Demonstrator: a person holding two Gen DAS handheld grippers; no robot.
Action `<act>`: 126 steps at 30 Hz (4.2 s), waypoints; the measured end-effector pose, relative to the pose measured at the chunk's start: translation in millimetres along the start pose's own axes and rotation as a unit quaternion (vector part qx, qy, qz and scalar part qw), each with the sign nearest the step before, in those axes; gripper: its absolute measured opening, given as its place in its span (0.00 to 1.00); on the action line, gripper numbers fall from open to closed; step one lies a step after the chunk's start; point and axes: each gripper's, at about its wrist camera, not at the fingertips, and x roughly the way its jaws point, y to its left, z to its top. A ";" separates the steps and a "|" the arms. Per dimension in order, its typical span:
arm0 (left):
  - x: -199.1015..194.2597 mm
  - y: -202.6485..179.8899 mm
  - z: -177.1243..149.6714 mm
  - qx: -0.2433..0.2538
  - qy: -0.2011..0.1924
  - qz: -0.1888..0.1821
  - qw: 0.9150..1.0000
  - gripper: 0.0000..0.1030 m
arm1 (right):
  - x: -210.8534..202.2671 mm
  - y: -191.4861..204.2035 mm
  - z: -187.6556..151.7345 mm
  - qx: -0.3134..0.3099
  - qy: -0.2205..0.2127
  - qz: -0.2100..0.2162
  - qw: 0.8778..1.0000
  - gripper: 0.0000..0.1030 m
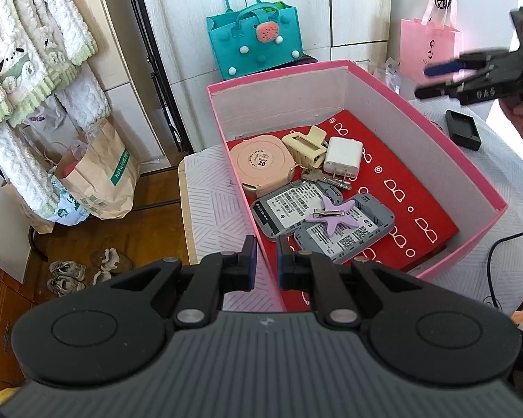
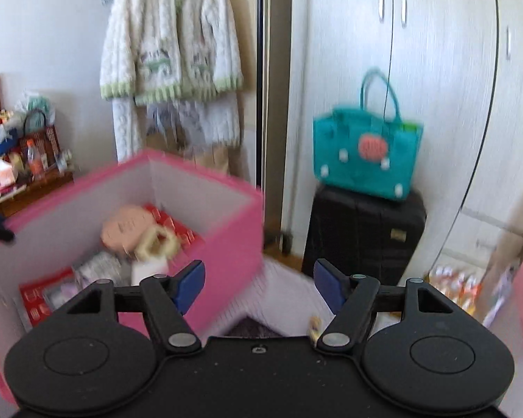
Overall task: Organize rigid objects
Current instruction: 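Grasp the black phone battery on the table with the right gripper, then carry the black battery into the pink box and release it, then grasp the black rubber phone case with the right gripper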
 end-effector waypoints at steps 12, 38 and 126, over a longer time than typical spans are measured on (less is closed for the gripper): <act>0.5 1.5 1.7 0.000 0.011 -0.002 1.000 0.09 | 69.9 -4.7 -44.3 -0.167 0.101 0.066 0.979 0.83; 0.0 2.3 2.9 -0.004 0.012 -0.003 1.000 0.09 | 70.1 7.0 -38.2 -0.024 0.114 0.048 0.992 0.53; 3.2 4.5 -0.5 -0.031 -0.006 0.000 0.999 0.09 | -42.3 -56.9 -111.9 0.296 0.063 -0.160 0.939 0.79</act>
